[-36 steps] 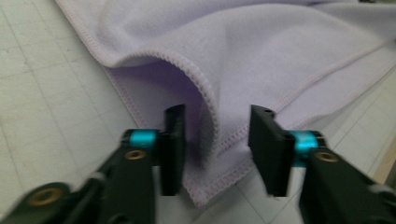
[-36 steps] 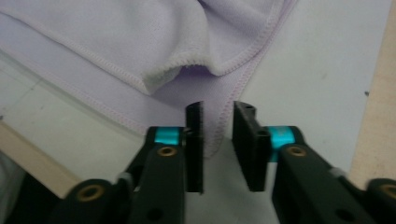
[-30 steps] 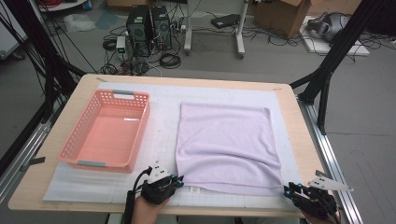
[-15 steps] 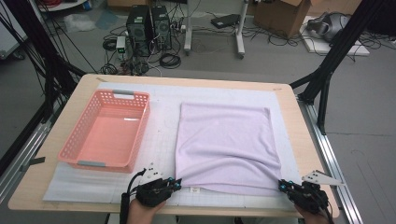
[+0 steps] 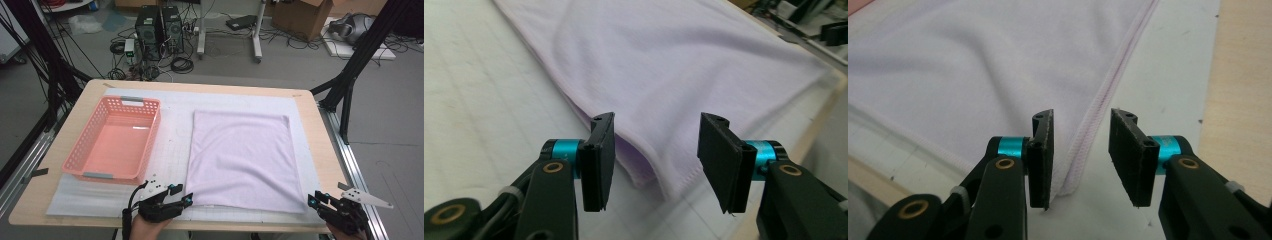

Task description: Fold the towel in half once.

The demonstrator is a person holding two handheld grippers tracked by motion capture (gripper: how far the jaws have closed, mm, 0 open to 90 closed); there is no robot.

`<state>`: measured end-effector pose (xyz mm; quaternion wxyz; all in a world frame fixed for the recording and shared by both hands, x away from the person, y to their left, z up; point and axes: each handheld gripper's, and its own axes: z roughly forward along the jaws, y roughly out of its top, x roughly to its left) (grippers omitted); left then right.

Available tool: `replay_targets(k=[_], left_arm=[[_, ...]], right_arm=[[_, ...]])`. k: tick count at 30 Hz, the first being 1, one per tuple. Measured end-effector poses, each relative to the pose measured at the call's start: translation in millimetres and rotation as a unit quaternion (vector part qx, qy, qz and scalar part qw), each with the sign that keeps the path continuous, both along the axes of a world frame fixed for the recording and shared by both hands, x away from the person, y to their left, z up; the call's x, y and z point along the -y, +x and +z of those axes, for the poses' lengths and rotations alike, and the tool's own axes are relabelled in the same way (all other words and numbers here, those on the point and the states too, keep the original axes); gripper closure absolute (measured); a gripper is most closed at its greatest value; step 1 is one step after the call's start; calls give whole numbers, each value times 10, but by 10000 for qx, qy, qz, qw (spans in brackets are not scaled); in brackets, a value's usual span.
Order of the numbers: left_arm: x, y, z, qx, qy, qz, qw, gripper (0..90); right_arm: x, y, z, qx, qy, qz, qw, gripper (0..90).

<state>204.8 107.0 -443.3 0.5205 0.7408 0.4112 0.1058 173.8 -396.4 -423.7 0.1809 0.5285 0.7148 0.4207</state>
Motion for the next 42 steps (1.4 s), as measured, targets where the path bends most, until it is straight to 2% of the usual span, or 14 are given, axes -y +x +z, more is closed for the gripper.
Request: replay_targets(k=[6, 9, 10, 12, 16, 18, 21, 23, 25, 26, 27, 30, 36, 42], left_arm=[[24, 112, -72, -114, 128, 211, 9996, 502], [26, 111, -72, -96, 125, 215, 9996, 501], [24, 112, -72, -100, 114, 215, 9997, 501], [11, 116, -76, -119, 110, 243, 9996, 501], [-13, 112, -86, -132, 78, 291, 9995, 499], [-24, 116, -86, -87, 61, 321, 9994, 498], [-28, 184, -89, -10, 21, 373, 9993, 489], [-29, 238, -88, -21, 52, 406, 9992, 486], [-28, 268, -96, -67, 15, 434, 9990, 486], [-25, 267, -99, -65, 20, 431, 9990, 486], [-21, 259, -101, -66, 31, 394, 9992, 486], [-22, 248, -95, -53, 41, 369, 9993, 486], [-16, 240, -87, -221, 38, 311, 9993, 491], [27, 259, -107, -376, 82, 333, 9987, 401]], right_arm=[[-50, 204, -181, -122, -38, -135, 9998, 673], [-127, 346, -285, -271, -2, -30, 9996, 690], [-159, 359, -297, -133, -140, -5, 9998, 717], [-169, 379, -289, -132, -235, 66, 9996, 826], [-168, 352, -250, 121, -596, -73, 9981, 819], [-143, 345, -224, 144, -505, -213, 9984, 720], [-142, 333, -154, 281, -288, -167, 9990, 712], [-191, 351, -142, 221, -253, -9, 9994, 735], [-247, 401, -202, 80, -383, 74, 9992, 748], [-266, 426, -242, -11, -511, 59, 9987, 812], [-280, 433, -270, 49, -657, 25, 9978, 867], [-277, 435, -238, 144, -903, -113, 9957, 877], [-198, 320, -114, 272, -289, -120, 9991, 678], [-215, 107, -124, -31, -455, 255, 9986, 549]])
